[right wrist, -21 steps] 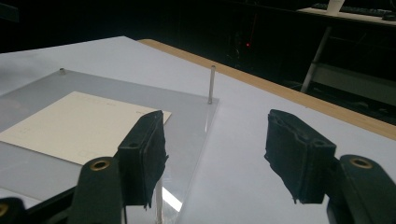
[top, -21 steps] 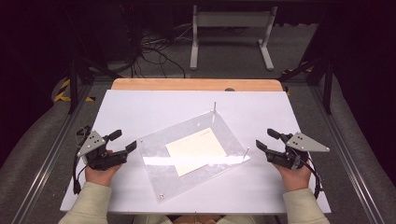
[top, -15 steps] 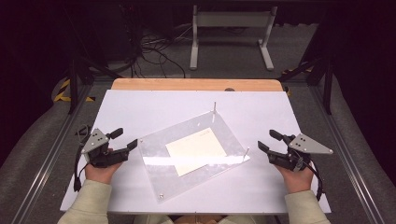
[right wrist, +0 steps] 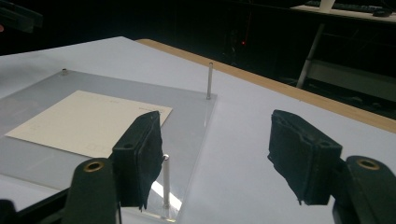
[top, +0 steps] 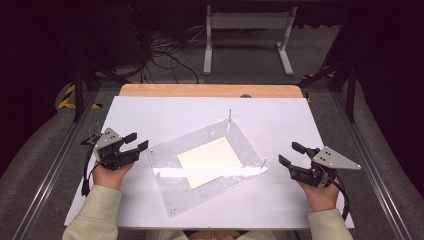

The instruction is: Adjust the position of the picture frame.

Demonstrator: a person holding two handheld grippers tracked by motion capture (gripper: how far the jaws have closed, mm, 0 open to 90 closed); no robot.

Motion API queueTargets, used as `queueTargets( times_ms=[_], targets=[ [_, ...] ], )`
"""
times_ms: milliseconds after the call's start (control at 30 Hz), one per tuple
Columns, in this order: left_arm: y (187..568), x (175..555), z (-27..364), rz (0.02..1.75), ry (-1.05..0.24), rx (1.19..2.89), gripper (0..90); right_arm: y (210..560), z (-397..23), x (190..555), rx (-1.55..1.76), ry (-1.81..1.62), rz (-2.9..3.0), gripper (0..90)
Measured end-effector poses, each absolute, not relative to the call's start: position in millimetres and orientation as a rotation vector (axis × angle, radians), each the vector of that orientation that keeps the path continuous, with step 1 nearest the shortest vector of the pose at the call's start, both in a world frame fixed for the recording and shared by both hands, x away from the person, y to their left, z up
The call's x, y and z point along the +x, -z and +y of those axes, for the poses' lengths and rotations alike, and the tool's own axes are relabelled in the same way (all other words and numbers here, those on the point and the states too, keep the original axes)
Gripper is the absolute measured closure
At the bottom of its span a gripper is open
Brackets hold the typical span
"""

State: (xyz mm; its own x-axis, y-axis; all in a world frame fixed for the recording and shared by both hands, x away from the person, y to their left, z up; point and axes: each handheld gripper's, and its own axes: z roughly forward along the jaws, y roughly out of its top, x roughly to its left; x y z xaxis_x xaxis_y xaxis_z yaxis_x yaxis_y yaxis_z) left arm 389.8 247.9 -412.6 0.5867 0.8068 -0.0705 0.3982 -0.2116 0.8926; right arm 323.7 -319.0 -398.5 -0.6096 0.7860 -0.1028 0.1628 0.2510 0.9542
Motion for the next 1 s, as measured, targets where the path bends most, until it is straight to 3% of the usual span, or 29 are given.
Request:
queueTargets(
  times_ms=[367,1000],
  targets=[
    [430.9,413.8,244.5,1.049,-0.484,1.935,88.6,399.5,-315.5,313.7,0.859,-1.353,1.973,32.3],
    [462.2,446.2,240.0,1.17,-0.421,2.081,89.8,407.0,-306.2,304.4,0.845,-1.31,2.053,32.1]
  ],
)
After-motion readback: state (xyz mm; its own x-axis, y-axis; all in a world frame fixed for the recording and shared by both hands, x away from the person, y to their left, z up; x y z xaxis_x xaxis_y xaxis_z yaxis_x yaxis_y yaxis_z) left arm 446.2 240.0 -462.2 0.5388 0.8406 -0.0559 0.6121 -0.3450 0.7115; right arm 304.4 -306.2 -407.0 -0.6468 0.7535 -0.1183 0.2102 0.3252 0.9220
